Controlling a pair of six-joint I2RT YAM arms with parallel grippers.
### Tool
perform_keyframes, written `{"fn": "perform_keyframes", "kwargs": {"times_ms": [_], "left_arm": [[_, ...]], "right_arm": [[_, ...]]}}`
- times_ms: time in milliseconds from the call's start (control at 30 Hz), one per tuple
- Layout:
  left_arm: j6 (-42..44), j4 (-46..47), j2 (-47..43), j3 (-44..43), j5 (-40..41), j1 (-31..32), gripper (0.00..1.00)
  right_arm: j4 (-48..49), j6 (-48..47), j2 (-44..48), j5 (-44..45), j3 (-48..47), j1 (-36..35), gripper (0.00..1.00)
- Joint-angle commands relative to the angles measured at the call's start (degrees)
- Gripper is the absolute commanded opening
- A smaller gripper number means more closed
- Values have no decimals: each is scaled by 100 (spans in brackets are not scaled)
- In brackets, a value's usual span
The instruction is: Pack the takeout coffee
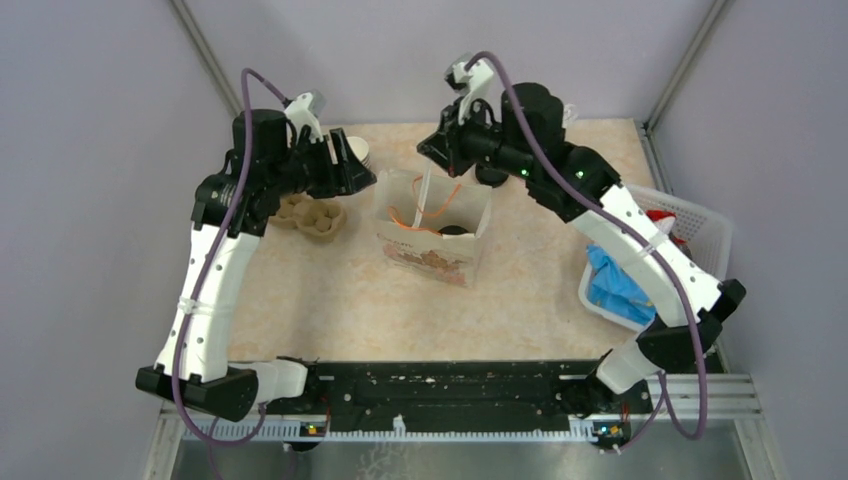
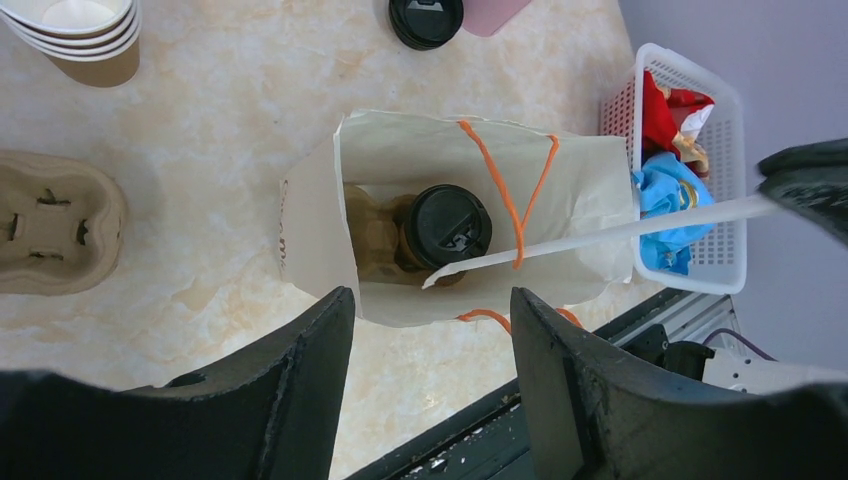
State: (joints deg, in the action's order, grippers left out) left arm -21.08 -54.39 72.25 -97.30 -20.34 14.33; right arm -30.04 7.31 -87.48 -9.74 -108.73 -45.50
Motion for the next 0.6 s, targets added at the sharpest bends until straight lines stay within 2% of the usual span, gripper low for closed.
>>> {"fn": "perform_keyframes", "kwargs": {"times_ms": [0, 33, 100, 133, 167, 367, 567], "left_arm": [[-62, 289, -231, 22, -43, -19, 65], [-63, 289, -240, 19, -47, -18, 65], [-71, 274, -246, -5, -45, -18, 65], [-72, 265, -244, -23, -37, -18, 65], [-76, 263, -252, -30, -34, -15, 65], [-37, 465, -262, -301, -64, -18, 69], [-57, 1509, -739, -119, 86, -18, 84]], "right_arm": [[-69, -628, -193, 716, -251, -302, 4], [-205, -595, -255, 758, -325, -302, 26], [-396, -445, -314, 1013, -491, -304, 58], [-470, -400, -305, 1214, -552, -300, 68], [-551, -408, -288, 1416, -622, -302, 75], [-1103, -535, 23, 2928, -1228, -293, 98], [-853, -161, 947, 4155, -904, -293, 99]]}}
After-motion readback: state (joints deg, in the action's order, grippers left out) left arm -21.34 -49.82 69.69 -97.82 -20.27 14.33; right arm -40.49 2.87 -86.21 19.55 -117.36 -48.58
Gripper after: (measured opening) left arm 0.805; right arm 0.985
